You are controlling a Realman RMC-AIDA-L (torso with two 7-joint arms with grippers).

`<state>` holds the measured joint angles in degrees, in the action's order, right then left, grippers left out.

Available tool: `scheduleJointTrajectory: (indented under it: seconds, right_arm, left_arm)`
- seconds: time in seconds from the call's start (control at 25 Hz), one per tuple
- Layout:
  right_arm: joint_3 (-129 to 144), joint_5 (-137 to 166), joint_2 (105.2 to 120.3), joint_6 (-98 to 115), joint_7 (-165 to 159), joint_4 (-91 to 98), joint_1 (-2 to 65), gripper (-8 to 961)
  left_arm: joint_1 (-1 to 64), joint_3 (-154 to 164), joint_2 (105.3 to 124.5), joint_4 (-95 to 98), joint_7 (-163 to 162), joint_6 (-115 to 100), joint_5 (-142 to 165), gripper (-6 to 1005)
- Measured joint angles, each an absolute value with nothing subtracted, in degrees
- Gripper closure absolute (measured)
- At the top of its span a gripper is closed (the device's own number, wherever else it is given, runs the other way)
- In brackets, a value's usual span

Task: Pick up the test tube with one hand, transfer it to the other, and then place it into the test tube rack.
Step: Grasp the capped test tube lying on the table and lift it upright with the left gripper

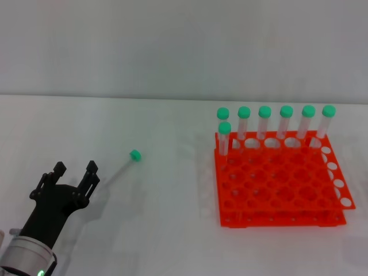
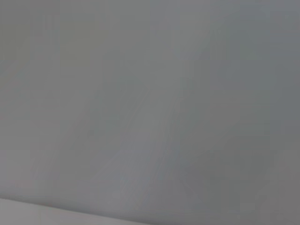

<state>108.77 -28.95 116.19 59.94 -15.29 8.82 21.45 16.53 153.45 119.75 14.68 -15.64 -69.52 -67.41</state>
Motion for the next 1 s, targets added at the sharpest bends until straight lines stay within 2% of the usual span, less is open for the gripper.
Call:
scheduleJointTrajectory:
  seconds: [0.4, 0.8, 0.92, 0.96, 1.0]
  right_arm:
    - [108.62, -28.93, 116.19, 59.94, -15.29, 8.87, 21.63, 82]
    - [108.63, -28.91, 116.19, 59.94, -15.29, 8.88, 22.0, 82]
    - [108.66, -28.91, 116.19, 59.94, -15.29, 8.88, 22.06, 82]
    - [108.69, -28.91, 116.19, 59.94, -15.29, 8.88, 22.06, 82]
    - [108.76, -28.91, 116.19, 59.94, -15.29, 8.9, 22.09, 82]
  left_arm:
    - [19.56, 153.06, 119.08, 13.57, -17.38, -69.24, -67.61, 258]
    - [32.19, 154.06, 118.53, -6.81, -50.28, -68.93, -56.5, 257]
    - [35.82, 157.13, 117.69, -12.81, -60.73, -68.94, -51.58, 259]
    - [38.6, 161.54, 116.2, -16.63, -71.22, -69.1, -46.82, 259]
    - [39.47, 162.41, 115.74, -17.58, -74.12, -69.34, -44.9, 260]
